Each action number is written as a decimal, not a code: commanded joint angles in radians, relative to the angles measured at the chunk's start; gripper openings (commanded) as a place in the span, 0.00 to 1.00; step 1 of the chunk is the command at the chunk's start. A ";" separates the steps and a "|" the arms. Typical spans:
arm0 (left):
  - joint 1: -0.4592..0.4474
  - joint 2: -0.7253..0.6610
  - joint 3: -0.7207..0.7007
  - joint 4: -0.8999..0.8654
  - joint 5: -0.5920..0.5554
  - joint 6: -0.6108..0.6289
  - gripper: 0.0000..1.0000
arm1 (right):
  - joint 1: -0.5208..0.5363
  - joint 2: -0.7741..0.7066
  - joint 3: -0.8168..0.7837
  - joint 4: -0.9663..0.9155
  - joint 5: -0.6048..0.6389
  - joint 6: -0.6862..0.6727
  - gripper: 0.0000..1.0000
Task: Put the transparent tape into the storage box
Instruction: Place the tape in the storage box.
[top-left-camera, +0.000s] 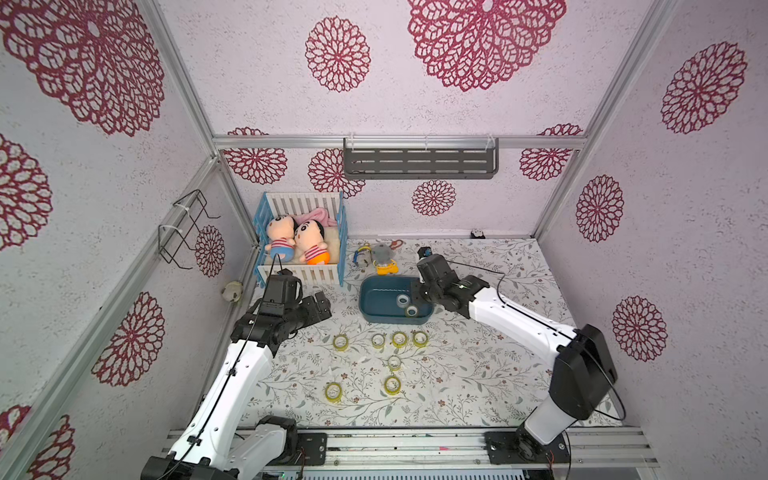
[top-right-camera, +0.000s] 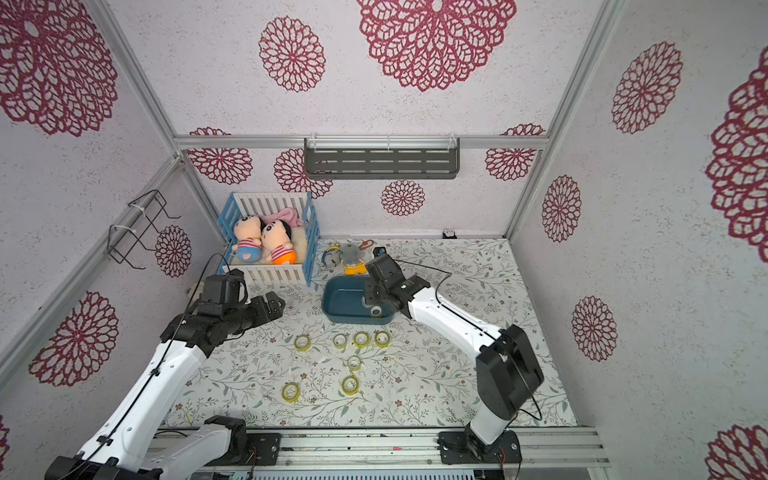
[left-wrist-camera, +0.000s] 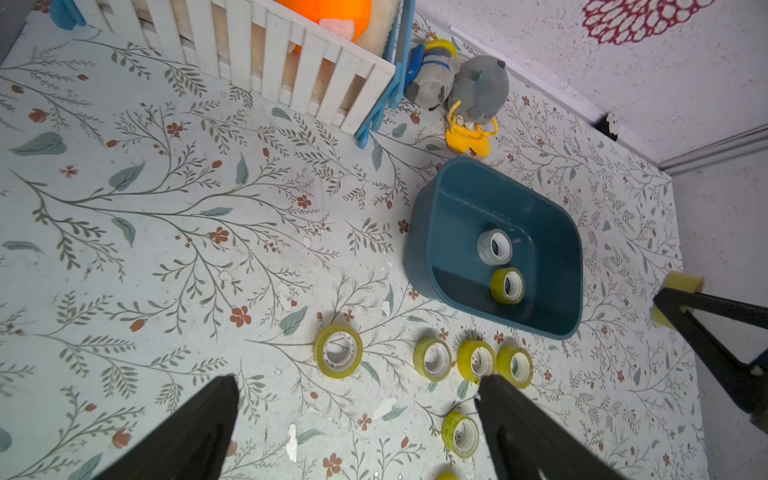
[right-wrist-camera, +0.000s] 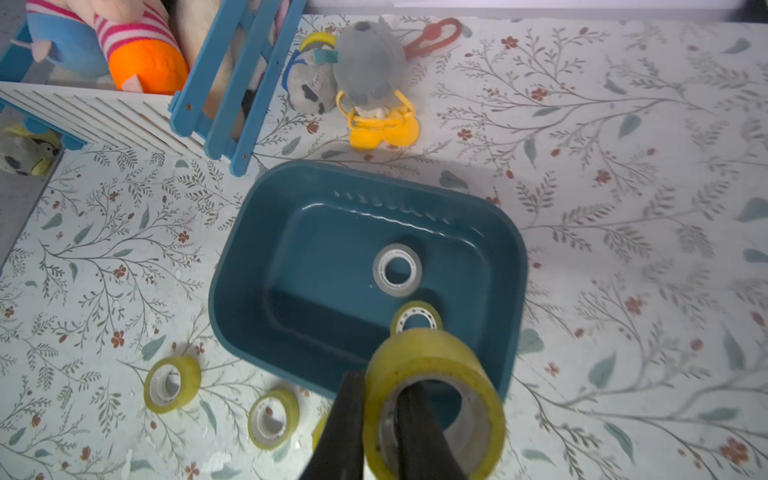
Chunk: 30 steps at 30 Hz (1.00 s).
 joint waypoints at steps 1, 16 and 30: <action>0.056 0.023 0.000 0.026 0.099 0.052 0.97 | 0.019 0.130 0.120 -0.031 -0.060 -0.028 0.00; 0.067 0.000 -0.012 0.006 0.064 0.100 0.97 | 0.115 0.616 0.607 -0.179 -0.063 -0.009 0.00; 0.065 -0.029 -0.040 0.033 0.096 0.093 0.97 | 0.119 0.460 0.574 -0.200 0.015 -0.003 0.69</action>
